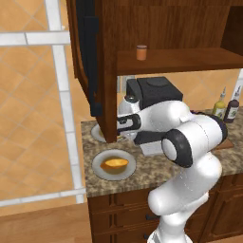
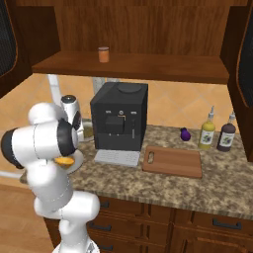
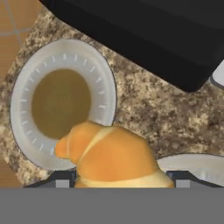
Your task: From the different types of pastries on the counter, select a croissant and place it on the cutting board. Then retrieve a jar of jam from the cabinet and place it alongside the croissant on the cutting board.
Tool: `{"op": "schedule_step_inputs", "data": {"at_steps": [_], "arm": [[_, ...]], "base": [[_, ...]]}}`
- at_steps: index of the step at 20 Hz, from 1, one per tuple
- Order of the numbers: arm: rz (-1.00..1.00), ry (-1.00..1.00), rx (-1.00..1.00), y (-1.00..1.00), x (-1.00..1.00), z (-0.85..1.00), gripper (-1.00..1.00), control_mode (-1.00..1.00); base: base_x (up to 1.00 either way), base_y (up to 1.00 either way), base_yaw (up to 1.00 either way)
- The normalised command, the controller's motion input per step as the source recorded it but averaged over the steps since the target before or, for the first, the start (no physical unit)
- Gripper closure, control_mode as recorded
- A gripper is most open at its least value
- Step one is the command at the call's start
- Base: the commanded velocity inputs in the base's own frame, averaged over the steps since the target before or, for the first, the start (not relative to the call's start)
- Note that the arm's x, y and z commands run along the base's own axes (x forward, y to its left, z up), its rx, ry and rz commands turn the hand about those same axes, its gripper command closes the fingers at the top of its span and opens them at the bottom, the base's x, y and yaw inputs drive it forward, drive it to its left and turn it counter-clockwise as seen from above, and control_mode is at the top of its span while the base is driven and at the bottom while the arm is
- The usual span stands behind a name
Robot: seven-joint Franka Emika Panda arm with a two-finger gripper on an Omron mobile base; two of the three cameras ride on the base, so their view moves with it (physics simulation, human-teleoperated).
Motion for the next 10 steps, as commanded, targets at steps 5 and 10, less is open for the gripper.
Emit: {"op": "schedule_step_inputs", "data": {"at_steps": [5, 10], "arm": [[-0.02, 0.00, -0.03, -0.09, -0.62, 0.37, 1.00, -1.00], [0.00, 0.00, 0.00, -0.63, -0.96, 0.00, 1.00, -1.00]], "base": [[0.00, 0.00, 0.00], [0.00, 0.00, 0.00]]}}
